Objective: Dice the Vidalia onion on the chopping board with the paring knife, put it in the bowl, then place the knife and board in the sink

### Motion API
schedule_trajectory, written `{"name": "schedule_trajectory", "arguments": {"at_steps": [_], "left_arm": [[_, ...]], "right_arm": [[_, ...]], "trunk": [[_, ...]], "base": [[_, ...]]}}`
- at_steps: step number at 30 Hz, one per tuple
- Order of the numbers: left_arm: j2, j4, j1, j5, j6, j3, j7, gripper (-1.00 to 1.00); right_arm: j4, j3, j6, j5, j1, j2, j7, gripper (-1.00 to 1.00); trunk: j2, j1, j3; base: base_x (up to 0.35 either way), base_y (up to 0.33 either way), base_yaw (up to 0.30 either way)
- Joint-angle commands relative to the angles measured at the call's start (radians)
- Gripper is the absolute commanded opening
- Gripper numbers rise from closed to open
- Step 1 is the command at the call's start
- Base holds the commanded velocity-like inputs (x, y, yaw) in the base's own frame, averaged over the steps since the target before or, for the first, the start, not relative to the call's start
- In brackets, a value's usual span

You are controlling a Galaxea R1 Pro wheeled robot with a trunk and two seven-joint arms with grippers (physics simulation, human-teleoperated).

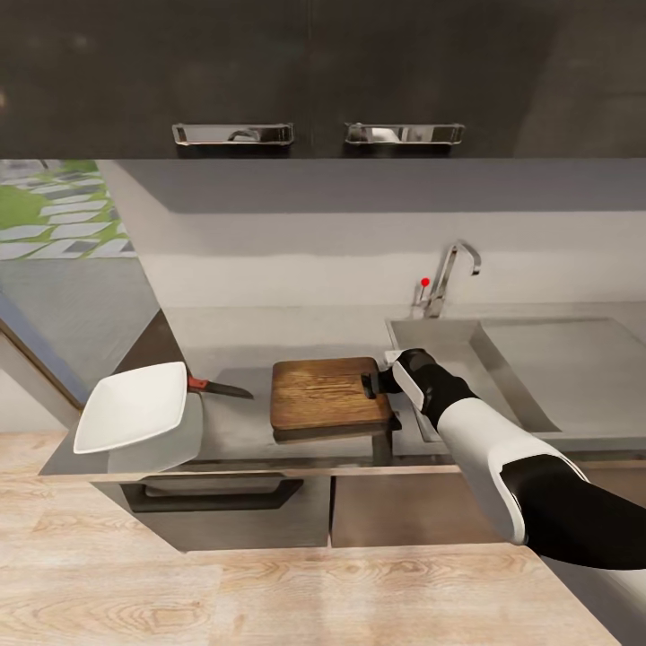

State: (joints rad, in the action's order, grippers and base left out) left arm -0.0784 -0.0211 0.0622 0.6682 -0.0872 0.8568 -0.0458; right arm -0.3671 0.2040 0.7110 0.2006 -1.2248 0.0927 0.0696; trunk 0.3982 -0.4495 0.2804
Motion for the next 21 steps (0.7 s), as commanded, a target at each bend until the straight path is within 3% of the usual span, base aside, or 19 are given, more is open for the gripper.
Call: {"name": "schedule_trajectory", "arguments": {"at_steps": [1, 21], "left_arm": [[0.0, 0.0, 0.001, 0.01, -0.003, 0.008, -0.002, 1.0], [0.0, 0.0, 0.001, 0.01, -0.003, 0.008, -0.002, 1.0]], "right_arm": [[-0.001, 0.008, 0.004, 0.011, -0.001, -0.001, 0.007, -1.0], [0.0, 0.008, 0.002, 0.011, 0.001, -0.001, 0.006, -1.0]], "trunk": [[0.002, 0.0, 0.002], [0.002, 0.0, 0.003]], "base": [[0.0, 0.0, 0.0], [0.0, 0.0, 0.0]]}}
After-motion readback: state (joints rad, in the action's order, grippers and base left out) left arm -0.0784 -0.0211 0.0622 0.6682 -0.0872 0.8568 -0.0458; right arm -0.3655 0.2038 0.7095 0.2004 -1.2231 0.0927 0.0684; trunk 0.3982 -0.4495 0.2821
